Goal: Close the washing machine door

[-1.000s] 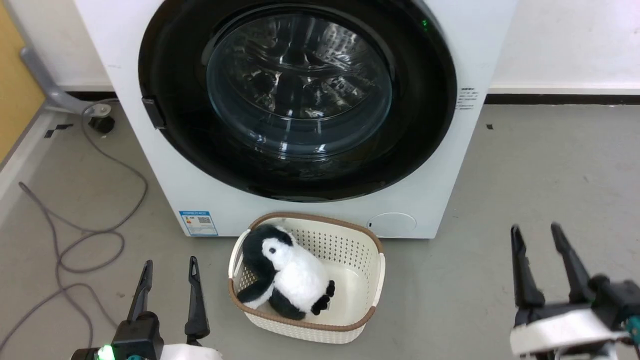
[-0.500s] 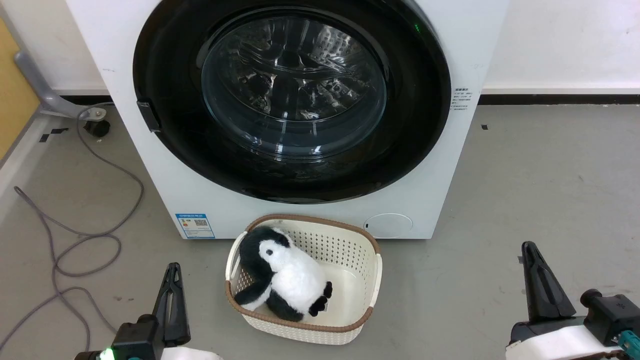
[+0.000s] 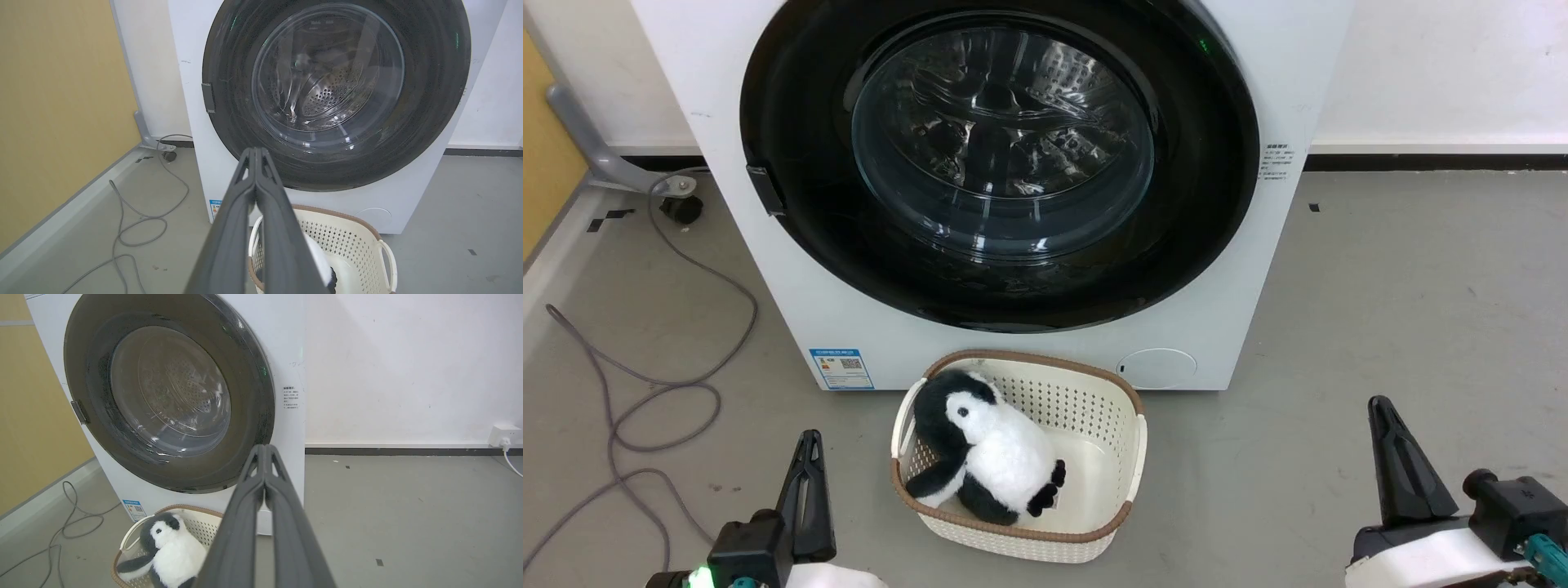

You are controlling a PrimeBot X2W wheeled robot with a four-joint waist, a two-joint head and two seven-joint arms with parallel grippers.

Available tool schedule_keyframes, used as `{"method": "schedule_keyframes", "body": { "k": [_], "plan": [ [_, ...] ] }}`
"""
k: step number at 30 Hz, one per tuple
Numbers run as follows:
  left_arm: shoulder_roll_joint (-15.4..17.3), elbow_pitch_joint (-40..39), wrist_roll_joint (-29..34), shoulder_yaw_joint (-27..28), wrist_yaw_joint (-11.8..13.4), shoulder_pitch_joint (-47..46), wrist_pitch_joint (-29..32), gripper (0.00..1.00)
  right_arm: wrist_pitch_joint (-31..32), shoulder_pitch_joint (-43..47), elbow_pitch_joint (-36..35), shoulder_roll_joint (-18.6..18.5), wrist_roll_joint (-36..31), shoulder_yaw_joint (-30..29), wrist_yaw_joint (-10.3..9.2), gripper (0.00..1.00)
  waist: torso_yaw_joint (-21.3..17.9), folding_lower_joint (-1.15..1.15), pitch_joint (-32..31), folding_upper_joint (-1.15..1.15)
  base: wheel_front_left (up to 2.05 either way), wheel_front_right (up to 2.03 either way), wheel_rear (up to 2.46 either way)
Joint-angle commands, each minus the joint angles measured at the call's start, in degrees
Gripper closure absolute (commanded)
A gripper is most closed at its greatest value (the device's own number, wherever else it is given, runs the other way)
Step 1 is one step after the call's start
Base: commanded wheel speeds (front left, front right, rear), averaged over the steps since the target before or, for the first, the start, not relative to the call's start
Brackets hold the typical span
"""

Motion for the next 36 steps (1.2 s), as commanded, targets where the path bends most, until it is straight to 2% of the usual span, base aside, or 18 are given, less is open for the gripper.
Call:
{"method": "schedule_keyframes", "body": {
  "k": [1, 36],
  "plan": [
    [0.0, -0.06, 0.36, 0.11, -0.38, -0.7, 0.29, 1.0, 0.3, -0.13, -0.45, 0.04, -0.67, 0.16, -0.01, 1.0, 0.03, 0.0, 0.0, 0.0, 0.0, 0.0, 0.0],
    [-0.03, -0.21, 1.33, 0.41, -2.27, -2.31, 4.63, 1.0, 4.66, -0.41, -1.79, 0.13, -3.07, 1.06, -0.02, 1.0, 0.48, 0.0, -0.01, 0.0, 0.0, 0.0, 0.0]
  ]
}}
